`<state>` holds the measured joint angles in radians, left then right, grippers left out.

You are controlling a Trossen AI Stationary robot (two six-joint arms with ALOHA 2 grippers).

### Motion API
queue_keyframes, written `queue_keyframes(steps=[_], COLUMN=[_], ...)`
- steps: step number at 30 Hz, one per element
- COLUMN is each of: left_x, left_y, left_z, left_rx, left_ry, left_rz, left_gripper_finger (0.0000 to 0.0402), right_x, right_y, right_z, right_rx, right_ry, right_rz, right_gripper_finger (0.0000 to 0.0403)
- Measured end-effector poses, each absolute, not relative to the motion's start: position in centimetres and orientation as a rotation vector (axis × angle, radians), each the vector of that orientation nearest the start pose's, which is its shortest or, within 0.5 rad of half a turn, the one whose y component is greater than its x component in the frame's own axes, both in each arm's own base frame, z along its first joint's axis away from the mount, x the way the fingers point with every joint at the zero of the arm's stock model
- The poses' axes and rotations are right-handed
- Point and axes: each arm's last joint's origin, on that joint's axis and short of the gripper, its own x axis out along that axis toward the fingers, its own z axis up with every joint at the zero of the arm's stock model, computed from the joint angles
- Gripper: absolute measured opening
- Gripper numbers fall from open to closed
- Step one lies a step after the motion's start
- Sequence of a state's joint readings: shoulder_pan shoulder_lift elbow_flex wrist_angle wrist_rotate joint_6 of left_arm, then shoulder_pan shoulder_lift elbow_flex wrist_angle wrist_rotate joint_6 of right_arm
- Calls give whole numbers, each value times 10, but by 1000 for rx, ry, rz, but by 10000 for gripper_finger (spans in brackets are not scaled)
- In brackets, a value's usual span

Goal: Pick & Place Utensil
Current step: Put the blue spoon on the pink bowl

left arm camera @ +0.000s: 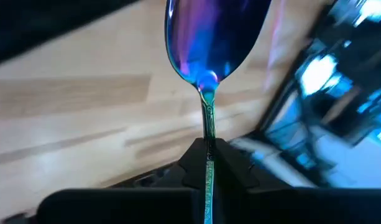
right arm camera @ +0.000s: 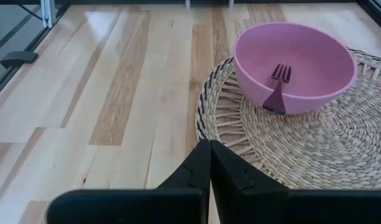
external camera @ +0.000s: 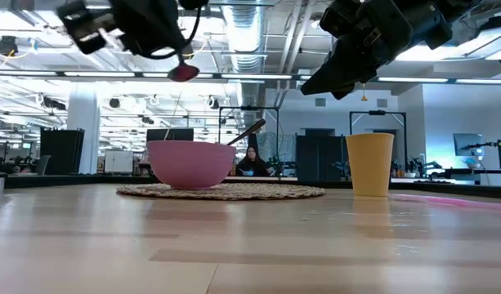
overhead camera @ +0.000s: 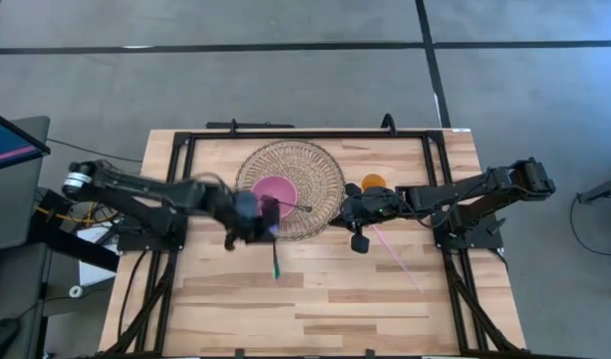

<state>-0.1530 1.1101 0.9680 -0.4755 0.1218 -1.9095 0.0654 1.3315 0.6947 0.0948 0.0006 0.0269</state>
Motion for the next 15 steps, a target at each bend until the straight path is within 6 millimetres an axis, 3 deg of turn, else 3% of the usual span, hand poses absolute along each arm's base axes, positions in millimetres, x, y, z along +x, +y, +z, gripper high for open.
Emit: queue_keyframes(steps=[7,15], left_x=[225,242], left_y=[17,64], left_z=[309,277], left_rx=[-1890,-1921], left_ry=[637,763], left_rz=[463,502], left_gripper_finger=[19,21], right_x=[272,272], right_y=[18,18], right_z=[212,212], right_rx=[8,8], right_ry=[551,554], right_rz=[56,56], right_gripper_finger=[0,0])
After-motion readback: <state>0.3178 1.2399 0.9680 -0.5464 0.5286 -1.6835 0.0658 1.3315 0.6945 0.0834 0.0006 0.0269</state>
